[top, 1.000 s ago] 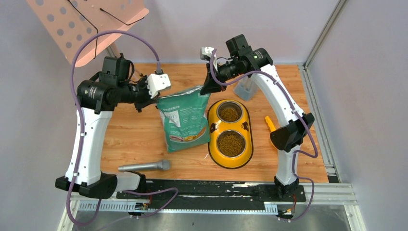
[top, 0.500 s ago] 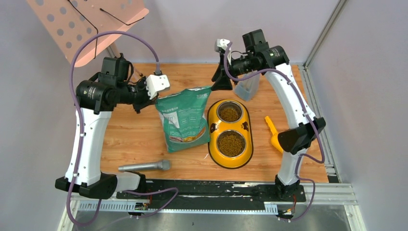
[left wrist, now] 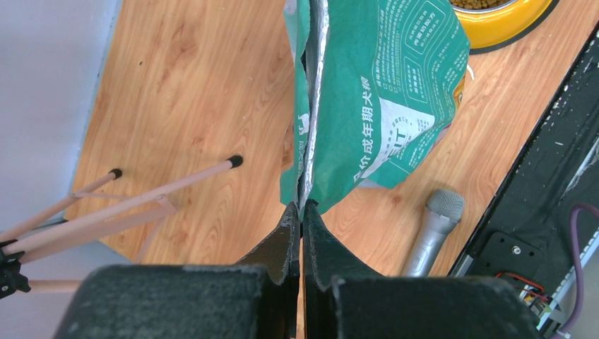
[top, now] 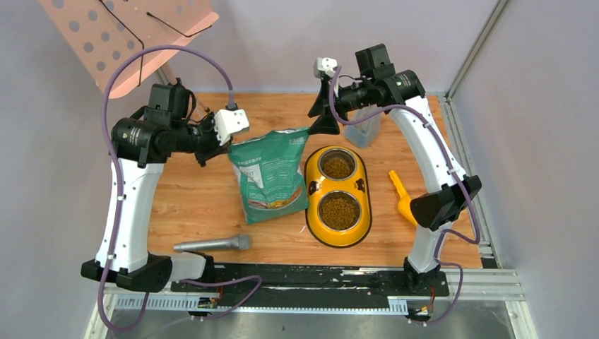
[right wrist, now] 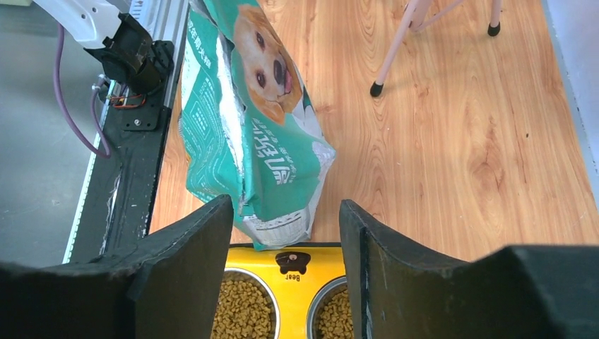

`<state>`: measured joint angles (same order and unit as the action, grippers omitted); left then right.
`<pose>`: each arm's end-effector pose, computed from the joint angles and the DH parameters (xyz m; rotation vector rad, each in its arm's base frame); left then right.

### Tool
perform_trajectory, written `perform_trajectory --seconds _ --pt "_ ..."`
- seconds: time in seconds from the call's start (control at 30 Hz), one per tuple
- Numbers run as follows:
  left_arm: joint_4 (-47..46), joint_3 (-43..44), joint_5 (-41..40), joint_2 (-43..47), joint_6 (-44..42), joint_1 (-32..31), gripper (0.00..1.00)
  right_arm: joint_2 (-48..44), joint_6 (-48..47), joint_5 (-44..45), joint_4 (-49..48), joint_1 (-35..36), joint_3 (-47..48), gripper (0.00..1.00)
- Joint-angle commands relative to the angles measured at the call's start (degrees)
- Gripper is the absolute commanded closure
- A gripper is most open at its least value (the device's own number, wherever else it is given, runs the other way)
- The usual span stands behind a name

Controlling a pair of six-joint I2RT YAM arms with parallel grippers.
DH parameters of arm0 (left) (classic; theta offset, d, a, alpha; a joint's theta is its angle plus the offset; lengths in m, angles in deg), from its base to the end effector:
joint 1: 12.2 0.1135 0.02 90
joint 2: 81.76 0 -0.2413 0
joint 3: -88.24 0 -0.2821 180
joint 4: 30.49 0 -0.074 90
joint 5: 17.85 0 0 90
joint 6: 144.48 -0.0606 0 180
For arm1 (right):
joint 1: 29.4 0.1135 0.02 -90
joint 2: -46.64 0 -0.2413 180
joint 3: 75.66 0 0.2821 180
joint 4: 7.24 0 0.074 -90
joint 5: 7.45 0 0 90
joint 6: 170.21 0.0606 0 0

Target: Serve the pet food

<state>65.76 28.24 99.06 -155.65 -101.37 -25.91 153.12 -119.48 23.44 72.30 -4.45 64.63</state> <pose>0.2176 -0.0813 0.4503 1.3527 1.9135 -0.2936 0.3373 0.2143 0.4266 -1.4942 1.4890 1.0522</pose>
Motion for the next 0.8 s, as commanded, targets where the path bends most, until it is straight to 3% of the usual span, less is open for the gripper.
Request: perform_trajectory --seconds 0.0,0.2,0.43,0.57,0.6,0.63,0.67,0.73,0.77 --pt "0.67 0.09 -0.39 0.41 0.27 0.27 1.00 -0.17 -0.06 -1.40 -3.77 0.10 -0.98 0.43" --pt "0.11 0.11 -0.51 0.38 0.85 0.27 1.00 0.92 0.12 -3.77 -3.73 0.49 -1.59 0.55" --pt "0.42 -0.20 -1.73 0.75 0.36 0.22 1.00 0.21 -0.76 -5.82 -3.71 0.67 -1.53 1.00" --pt "0.23 -1.10 -2.31 1.52 0.08 0.27 1.00 -1.58 -1.91 -4.57 -3.84 0.65 -3.27 0.99" --pt "0.15 -1.24 -1.58 1.75 -0.11 0.27 0.92 -2.18 -1.95 -4.31 -4.03 0.64 -4.01 0.93" --pt "-0.71 -1.85 -1.07 2.64 0.10 0.27 0.83 -2.76 -1.91 -4.50 -4.18 0.63 -4.75 0.74" --pt "-3.25 -2.49 0.38 4.07 0.64 0.27 0.62 -3.36 -1.70 -5.09 -4.49 0.63 -5.56 0.64" --pt "-9.19 -5.49 2.72 6.59 5.78 0.20 0.43 -4.04 -0.94 -5.87 -5.42 1.35 -7.05 0.54" --pt "-11.33 -7.61 3.37 7.19 7.26 0.15 0.40 -3.91 -0.68 -5.83 -5.59 2.02 -7.30 0.50"
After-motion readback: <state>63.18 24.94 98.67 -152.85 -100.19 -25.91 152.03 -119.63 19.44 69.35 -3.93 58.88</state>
